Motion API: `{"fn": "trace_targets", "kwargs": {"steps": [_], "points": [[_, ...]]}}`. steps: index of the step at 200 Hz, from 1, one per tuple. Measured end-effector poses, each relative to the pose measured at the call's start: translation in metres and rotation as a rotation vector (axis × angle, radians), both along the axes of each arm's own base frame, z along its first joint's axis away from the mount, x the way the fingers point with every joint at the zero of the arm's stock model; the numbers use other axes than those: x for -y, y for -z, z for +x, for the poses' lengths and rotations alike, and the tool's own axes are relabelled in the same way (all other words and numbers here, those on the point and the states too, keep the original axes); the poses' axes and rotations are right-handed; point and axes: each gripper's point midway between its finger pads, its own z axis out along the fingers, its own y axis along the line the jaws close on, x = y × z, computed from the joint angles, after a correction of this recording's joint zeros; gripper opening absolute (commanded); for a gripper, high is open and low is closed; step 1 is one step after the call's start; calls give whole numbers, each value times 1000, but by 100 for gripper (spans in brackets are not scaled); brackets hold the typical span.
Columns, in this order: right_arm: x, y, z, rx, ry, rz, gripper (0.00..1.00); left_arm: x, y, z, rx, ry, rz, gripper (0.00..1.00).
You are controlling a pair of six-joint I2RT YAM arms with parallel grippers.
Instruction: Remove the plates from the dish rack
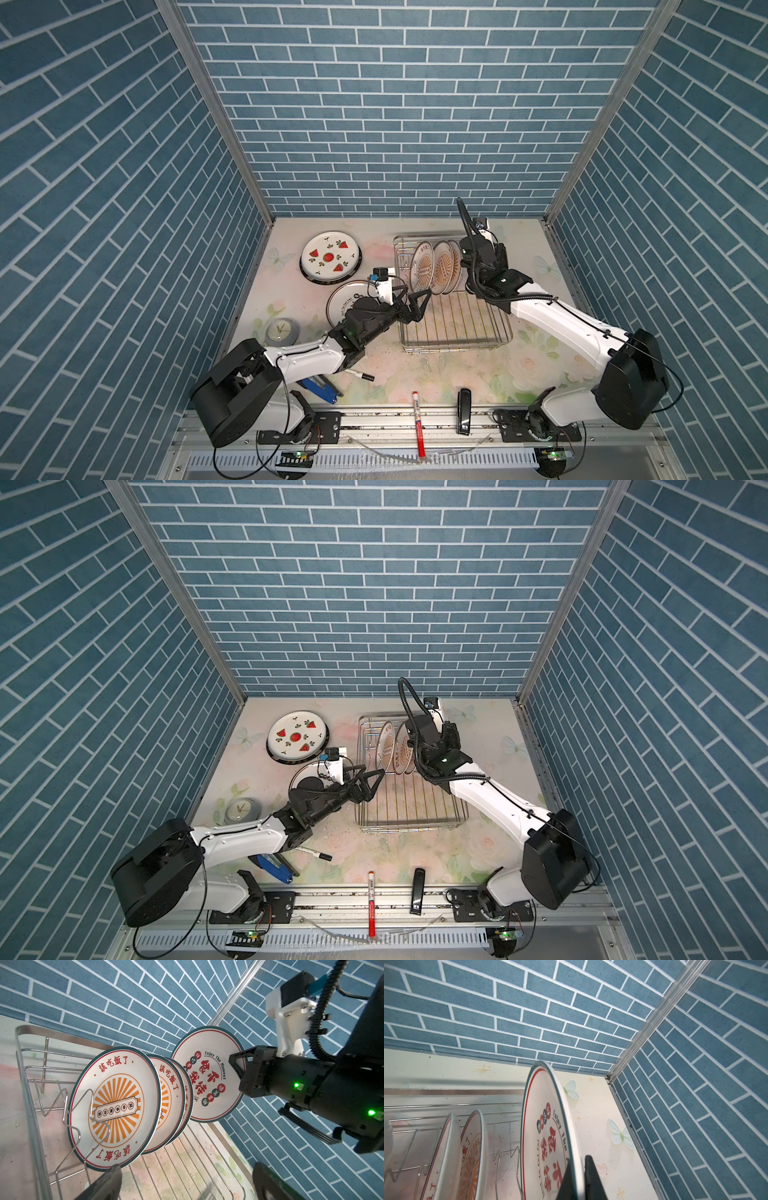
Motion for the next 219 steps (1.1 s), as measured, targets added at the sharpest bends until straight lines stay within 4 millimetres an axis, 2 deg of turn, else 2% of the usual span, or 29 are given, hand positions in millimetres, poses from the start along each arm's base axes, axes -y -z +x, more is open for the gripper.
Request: {"fn": "trace_targets", "kwargs": {"steps": [72,108,147,187,219], "points": [[16,-34,-29,119,-35,118,2,0,0,0,3,1,2,100],[24,-40,-41,160,-50,161,2,1,0,0,3,5,0,100],[15,-41,-55,166,-177,266,2,5,2,-1,-2,25,4,100],[11,-58,-68,204,-258,361,1,3,0,-1,-1,17,4,100],[13,-66,-74,227,-275,394,1,0,-8,-1,11,1,-13,100]]}}
